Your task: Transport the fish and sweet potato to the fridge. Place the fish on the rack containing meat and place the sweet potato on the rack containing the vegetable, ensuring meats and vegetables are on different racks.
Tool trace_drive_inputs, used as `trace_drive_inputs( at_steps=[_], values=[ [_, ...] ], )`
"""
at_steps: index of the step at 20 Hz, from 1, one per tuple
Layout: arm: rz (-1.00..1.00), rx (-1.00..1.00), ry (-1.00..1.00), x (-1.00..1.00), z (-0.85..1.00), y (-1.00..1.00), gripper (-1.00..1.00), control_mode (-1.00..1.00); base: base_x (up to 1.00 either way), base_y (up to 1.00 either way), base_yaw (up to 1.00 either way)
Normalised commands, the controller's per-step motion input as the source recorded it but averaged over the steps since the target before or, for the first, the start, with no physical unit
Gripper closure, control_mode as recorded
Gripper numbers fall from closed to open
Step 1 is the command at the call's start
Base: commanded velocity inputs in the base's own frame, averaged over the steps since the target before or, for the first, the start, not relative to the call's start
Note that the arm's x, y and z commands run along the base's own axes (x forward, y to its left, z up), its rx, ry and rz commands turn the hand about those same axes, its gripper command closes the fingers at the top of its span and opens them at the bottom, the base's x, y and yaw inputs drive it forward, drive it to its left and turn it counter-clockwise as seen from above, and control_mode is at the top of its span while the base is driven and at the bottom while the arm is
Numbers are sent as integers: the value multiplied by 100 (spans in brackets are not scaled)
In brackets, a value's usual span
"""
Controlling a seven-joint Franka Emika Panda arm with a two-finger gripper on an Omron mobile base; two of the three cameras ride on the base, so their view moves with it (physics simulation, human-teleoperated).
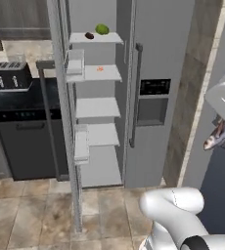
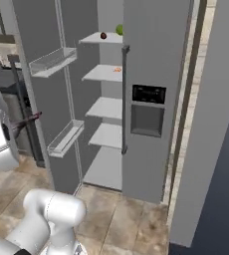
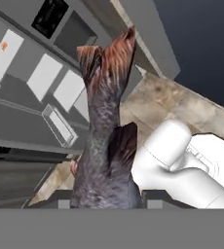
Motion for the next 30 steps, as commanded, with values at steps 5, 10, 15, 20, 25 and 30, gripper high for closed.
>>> trace_drive_inputs(
  at_steps=[5, 10, 15, 20, 25, 30],
  values=[
    [0, 0, 0, 0, 0, 0, 100, 100, 100, -70, 40],
    [0, 0, 0, 0, 0, 0, 100, 100, 92, -63, 39],
    [0, 0, 0, 0, 0, 0, 100, 100, 80, 29, 7],
    [0, 0, 0, 0, 0, 0, 100, 100, 85, 24, 0],
    [0, 0, 0, 0, 0, 0, 100, 100, 57, -19, 3],
    [0, 0, 0, 0, 0, 0, 100, 100, 82, 11, 1]
  ],
)
